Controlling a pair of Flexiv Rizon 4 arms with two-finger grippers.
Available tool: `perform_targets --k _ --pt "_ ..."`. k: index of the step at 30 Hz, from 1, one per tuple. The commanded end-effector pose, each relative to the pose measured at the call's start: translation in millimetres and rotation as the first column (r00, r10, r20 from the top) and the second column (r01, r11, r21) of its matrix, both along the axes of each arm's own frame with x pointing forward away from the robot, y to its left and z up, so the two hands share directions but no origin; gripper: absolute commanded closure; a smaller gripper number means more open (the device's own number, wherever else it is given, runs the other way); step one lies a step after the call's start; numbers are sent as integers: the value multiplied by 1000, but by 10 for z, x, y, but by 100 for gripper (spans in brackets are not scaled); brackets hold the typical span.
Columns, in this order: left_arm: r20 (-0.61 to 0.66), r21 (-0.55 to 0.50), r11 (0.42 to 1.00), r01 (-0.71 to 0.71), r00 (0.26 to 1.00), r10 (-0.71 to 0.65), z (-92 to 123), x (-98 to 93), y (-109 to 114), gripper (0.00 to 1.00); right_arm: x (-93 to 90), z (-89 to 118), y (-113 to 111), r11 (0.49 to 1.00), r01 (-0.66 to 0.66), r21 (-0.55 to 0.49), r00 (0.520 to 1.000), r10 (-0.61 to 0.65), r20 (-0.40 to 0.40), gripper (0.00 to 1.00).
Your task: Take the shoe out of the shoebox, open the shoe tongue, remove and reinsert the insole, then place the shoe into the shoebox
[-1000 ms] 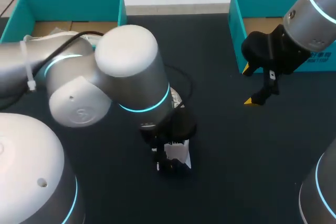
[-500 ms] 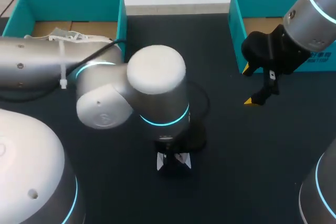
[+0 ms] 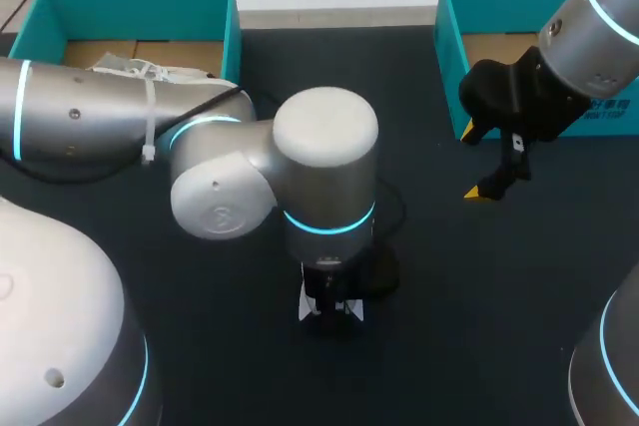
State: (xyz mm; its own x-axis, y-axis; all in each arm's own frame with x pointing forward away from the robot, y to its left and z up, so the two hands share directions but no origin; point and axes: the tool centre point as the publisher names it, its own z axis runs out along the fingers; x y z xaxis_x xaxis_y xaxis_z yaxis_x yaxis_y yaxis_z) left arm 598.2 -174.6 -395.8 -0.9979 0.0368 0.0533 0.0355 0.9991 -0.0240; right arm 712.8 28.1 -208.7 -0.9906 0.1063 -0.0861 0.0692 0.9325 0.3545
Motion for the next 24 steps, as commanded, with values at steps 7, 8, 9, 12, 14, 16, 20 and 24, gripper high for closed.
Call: perform_targets --k 7,8,9,12,14,16,20,24 --pt "3 -38 997 72 997 -72 1078 295 480 100 11 -11 14 1000 0 -2 1000 0 -2 0" --pt "0 -38 996 86 996 -86 1190 338 520 100 11 -11 14 1000 0 -2 1000 0 -2 0" --pt "0 -39 995 90 996 -90 1269 370 553 100 11 -11 14 1000 0 -2 1000 0 -2 0" --pt "47 -26 995 94 995 -93 1595 483 681 100 11 -11 14 1000 0 -2 1000 0 -2 0" --pt "66 -19 995 102 993 -100 1735 529 724 100 11 -11 14 1000 0 -2 1000 0 -2 0" --pt "91 -15 995 96 991 -95 1897 600 774 100 11 -11 14 1000 0 -2 1000 0 -2 0" --pt "110 -19 996 92 990 -90 2117 738 853 100 11 -11 14 1000 0 -2 1000 0 -2 0" --pt "115 -16 996 93 989 -90 2166 780 875 100 11 -11 14 1000 0 -2 1000 0 -2 0"
